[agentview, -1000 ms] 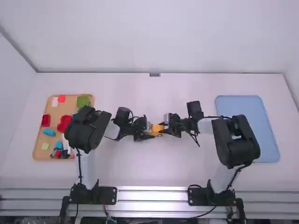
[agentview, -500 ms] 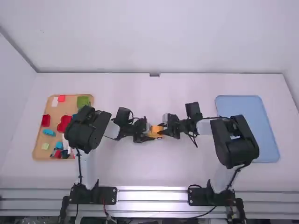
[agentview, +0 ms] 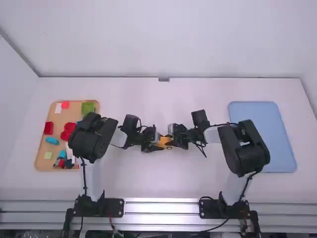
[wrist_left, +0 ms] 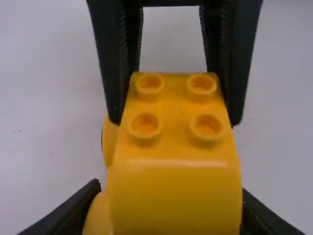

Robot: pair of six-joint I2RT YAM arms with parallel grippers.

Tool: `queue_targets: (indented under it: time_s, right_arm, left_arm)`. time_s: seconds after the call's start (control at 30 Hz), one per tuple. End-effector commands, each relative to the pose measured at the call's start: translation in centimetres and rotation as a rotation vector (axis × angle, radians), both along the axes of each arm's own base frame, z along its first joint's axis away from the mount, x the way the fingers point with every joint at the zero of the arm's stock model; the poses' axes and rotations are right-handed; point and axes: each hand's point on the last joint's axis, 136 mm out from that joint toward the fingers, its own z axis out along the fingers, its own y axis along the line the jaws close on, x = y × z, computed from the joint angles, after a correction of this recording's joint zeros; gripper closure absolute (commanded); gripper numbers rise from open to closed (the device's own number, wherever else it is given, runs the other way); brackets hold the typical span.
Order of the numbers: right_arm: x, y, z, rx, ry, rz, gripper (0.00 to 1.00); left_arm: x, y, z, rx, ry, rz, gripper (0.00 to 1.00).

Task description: Assemble lego blocks to make yellow taxi

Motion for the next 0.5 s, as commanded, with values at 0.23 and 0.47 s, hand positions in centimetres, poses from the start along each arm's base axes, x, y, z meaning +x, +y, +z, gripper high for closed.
queue_targets:
  time_s: [0.23,0.47]
  right_arm:
    - [0.8,0.1,0.0,0.002,-0.005,0.001,0.86]
    - [0.2,0.7,-1.5,0.0,0.048,0.009,0.86]
  left_arm:
    - [-1.1,0.5,-1.7,0.054,0.066,0.014,0.78]
    - [-1.2,0.6,-1.8,0.062,0.052,-0.001,0.77]
